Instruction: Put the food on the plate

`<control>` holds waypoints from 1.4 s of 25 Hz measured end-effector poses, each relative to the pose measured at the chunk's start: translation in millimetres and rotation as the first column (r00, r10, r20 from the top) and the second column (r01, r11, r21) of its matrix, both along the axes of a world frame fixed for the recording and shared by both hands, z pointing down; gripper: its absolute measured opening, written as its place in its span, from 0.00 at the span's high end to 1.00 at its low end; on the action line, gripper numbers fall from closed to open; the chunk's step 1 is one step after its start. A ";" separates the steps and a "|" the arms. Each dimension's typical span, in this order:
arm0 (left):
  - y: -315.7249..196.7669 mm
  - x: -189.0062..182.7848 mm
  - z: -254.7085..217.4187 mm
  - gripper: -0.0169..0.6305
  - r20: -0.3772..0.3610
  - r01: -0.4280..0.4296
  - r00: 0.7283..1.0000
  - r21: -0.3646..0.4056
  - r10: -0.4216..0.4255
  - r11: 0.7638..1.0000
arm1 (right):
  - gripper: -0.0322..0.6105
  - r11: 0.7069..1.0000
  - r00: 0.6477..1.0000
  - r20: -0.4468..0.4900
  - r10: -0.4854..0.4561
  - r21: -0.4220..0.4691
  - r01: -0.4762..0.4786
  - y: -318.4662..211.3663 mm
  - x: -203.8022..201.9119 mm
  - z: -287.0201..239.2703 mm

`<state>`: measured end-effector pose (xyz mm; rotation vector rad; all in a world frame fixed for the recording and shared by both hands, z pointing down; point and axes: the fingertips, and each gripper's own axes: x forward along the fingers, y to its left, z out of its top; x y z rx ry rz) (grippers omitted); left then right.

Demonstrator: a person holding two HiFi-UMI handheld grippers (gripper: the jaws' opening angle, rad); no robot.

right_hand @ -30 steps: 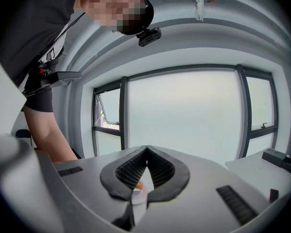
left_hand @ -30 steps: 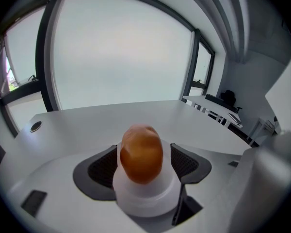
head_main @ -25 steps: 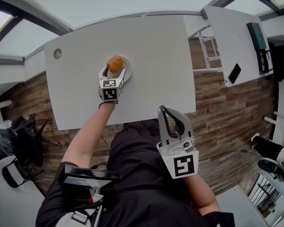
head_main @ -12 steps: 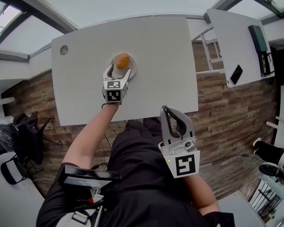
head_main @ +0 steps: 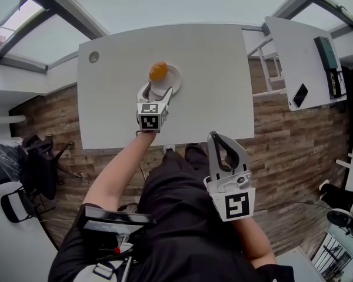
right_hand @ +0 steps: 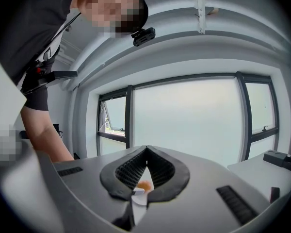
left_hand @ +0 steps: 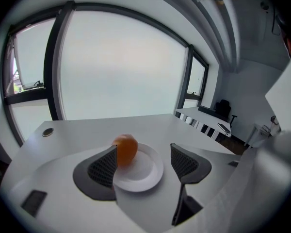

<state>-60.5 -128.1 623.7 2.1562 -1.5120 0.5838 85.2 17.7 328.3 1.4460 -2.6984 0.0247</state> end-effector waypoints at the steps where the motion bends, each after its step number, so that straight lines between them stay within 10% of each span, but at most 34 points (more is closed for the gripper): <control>1: 3.9 -1.9 -0.5 0.46 0.000 0.000 1.000 0.000 0.000 1.000 | 0.94 1.000 1.000 0.000 -0.004 0.003 0.004 3.4 -2.5 -1.2; 35: 86.1 8.4 -125.7 0.46 -0.211 0.072 0.976 0.126 -0.045 0.989 | 0.94 0.998 0.997 0.051 -0.059 0.004 0.059 16.4 -39.5 -7.7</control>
